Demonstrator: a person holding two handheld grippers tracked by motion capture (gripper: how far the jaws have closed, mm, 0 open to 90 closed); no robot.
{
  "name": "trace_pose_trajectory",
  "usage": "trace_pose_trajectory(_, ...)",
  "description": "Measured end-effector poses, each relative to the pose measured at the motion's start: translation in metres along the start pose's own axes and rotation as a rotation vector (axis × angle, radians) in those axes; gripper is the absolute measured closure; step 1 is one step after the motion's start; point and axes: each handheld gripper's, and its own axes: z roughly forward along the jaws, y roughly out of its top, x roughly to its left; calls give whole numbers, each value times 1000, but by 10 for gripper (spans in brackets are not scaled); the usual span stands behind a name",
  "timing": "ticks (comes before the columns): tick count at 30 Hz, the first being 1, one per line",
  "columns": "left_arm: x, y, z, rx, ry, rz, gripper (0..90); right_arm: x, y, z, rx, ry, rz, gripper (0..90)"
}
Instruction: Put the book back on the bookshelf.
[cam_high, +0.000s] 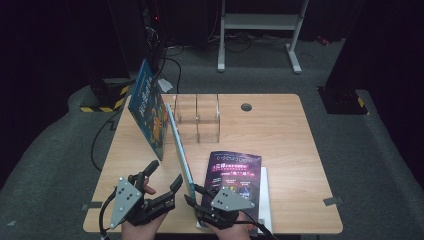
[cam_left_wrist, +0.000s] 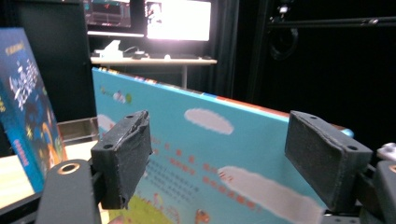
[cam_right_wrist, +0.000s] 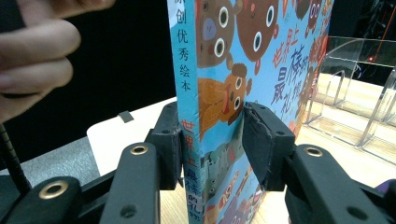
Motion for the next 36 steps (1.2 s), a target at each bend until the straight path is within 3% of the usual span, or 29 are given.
trace_pose_trajectory(4, -6, 3, -3, -2, -40, 0, 222, 1, -2, 2, 10, 0, -4, 587)
trace_pose_trajectory(11, -19, 1, 0, 13, -75, 15, 209, 2, -2, 1, 7, -9, -12, 594)
trace_pose_trajectory(18, -27, -6, 7, 37, -53, 44, 192, 2, -2, 1, 3, -4, -9, 593)
trace_pose_trajectory(36, -29, -30, 28, 128, -4, 53, 218, 3, -3, 3, 10, 17, -7, 593)
